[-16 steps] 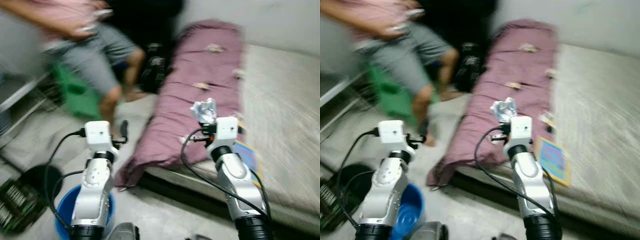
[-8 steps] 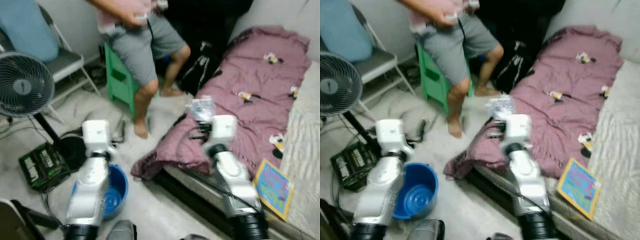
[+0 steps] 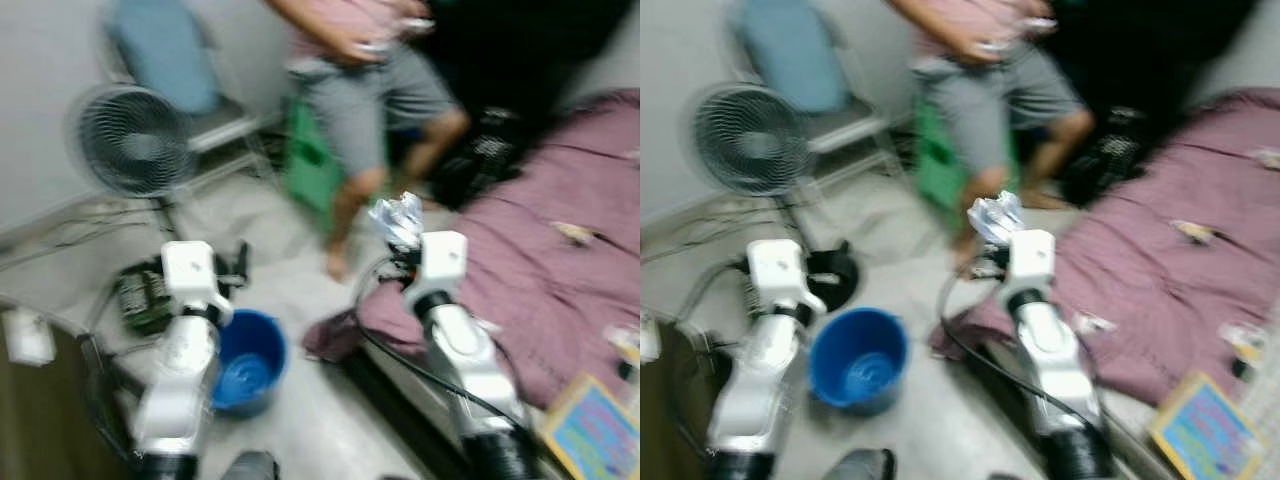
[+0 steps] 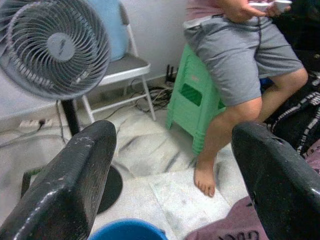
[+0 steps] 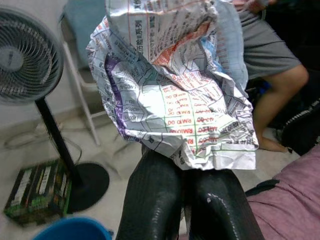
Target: Clean up the room
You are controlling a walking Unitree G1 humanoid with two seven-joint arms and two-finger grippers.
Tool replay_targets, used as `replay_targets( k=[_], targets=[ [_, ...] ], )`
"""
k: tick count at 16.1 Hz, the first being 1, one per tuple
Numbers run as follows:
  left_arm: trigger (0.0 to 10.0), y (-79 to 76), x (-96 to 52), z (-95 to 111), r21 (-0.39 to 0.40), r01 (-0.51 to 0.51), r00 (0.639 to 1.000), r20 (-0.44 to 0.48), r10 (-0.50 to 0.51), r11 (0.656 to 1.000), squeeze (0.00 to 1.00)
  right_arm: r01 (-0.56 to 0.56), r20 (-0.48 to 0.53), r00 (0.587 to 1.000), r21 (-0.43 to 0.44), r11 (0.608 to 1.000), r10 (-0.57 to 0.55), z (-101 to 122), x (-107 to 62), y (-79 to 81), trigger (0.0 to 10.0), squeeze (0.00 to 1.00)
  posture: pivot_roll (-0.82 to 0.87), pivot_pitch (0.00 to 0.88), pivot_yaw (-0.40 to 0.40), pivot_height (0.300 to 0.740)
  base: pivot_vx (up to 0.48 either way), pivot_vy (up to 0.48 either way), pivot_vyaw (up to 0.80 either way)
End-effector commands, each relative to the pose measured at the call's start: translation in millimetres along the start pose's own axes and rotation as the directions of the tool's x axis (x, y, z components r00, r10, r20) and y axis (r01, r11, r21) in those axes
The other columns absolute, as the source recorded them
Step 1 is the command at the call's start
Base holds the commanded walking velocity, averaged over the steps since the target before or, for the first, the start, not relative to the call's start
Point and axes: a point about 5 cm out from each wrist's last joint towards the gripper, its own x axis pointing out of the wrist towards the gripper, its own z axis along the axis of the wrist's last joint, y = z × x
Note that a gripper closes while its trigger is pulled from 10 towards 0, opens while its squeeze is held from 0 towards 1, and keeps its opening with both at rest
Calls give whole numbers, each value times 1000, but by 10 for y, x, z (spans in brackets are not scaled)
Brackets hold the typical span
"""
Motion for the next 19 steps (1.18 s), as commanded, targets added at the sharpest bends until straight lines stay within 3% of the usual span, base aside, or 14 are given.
replay_targets(
  k=[1,5,8,12,14,16,17,19],
  targets=[
    [10000,21,5,18,15,-5,1000,4,5,1000,0,-3,12,1000,4,1000,3,33,22,16,10000,0,-10,0,-23,740,0,0,800],
    [10000,79,-49,31,32,1,1000,-4,0,999,0,20,35,999,5,1000,-20,64,10,-15,10000,0,-6,0,-18,740,0,0,800],
    [10000,175,-150,43,103,24,1000,11,-26,994,0,30,45,999,-34,999,-28,72,-65,-100,10000,0,-1,0,-16,740,0,0,800],
    [10000,399,-381,-19,152,10,999,-32,-6,988,0,80,27,997,-74,994,-78,33,-305,-364,10000,0,4,0,-19,740,0,0,269],
    [10000,384,-407,-13,152,21,999,-31,-17,988,0,153,-9,988,-27,988,-153,-12,-338,-462,10000,0,4,0,-17,740,0,0,0],
    [10000,352,-413,6,155,40,999,-24,-36,987,0,186,-31,982,-51,981,-188,-15,-340,-463,10000,0,4,0,-15,740,0,0,0],
    [10000,349,-411,14,153,45,999,-20,-43,987,0,169,-13,985,-95,981,-171,0,-336,-432,10000,0,2,1,-13,740,0,0,0],
    [10000,332,-399,22,145,70,997,-22,-68,987,0,133,-14,991,-94,987,-135,-9,-345,-377,10000,0,0,3,-12,740,0,0,0]
  ],
)
